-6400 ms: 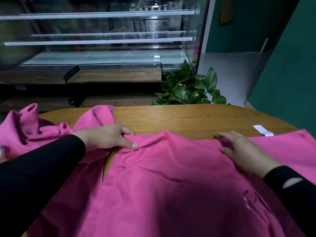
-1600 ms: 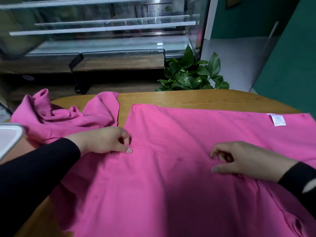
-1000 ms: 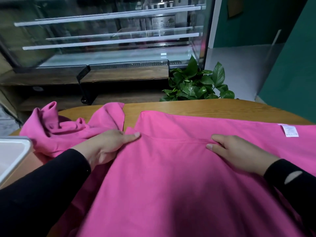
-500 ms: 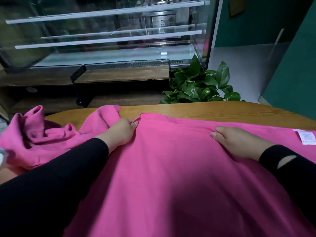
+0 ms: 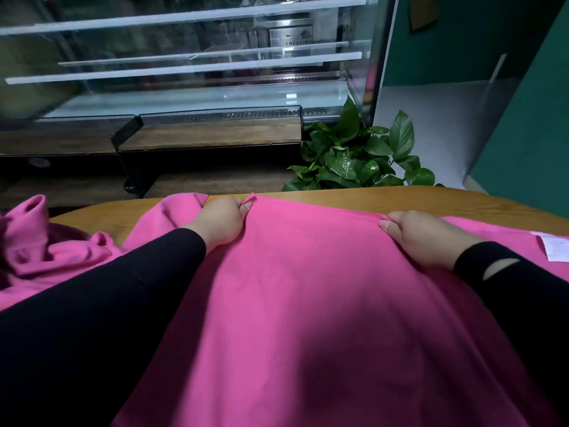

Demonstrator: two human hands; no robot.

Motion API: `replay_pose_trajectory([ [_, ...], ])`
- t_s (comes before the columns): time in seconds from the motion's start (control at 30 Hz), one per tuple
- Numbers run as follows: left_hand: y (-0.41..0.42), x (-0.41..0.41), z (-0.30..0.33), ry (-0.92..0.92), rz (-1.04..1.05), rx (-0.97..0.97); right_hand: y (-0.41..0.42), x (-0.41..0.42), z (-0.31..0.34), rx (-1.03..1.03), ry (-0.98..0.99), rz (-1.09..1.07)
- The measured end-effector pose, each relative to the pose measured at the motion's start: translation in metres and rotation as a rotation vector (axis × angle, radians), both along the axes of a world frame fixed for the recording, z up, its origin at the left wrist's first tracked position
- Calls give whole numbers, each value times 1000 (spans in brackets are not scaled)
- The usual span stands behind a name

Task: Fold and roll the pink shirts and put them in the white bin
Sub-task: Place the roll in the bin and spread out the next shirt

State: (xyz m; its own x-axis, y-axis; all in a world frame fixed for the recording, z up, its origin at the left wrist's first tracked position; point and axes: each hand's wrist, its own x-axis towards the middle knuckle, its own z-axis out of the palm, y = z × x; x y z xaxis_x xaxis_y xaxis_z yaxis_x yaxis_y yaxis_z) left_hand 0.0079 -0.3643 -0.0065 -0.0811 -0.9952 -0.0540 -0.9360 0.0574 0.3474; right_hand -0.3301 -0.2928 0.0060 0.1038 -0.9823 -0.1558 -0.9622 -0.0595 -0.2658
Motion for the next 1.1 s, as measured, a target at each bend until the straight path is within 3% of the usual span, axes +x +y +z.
replay_pose_trajectory([
  [0.2, -10, -13, 2, -183, 28, 53, -22, 3, -15, 16, 83, -49],
  [0.3, -14, -14, -9, -266, 25, -30, -22, 1, -25, -82, 164, -82],
  [0.43, 3, -14, -24, -386, 121, -293, -9, 7, -36, -253, 148, -108],
  [0.5, 19, -19, -15, -407, 28, -490, -5, 5, -28, -226, 61, -111],
  [0.57, 38, -37, -5, -271, -146, -650, 2, -4, -13, -153, -103, -132],
  [0.63, 75, -69, 0, -30, -324, -541, 12, -25, 1, -128, -196, -116],
  [0.7, 115, -91, -10, 80, -387, -345, 26, -51, 10, -84, -180, -83],
  [0.8, 148, -94, -36, -89, -369, -218, 55, -92, 16, 2, -198, -83],
  [0.97, 157, -80, -37, -172, -343, -170, 99, -140, 25, 157, -366, -49],
  [1.1, 163, -60, -35, -214, -347, -91, 141, -166, 36, 106, -388, 7],
])
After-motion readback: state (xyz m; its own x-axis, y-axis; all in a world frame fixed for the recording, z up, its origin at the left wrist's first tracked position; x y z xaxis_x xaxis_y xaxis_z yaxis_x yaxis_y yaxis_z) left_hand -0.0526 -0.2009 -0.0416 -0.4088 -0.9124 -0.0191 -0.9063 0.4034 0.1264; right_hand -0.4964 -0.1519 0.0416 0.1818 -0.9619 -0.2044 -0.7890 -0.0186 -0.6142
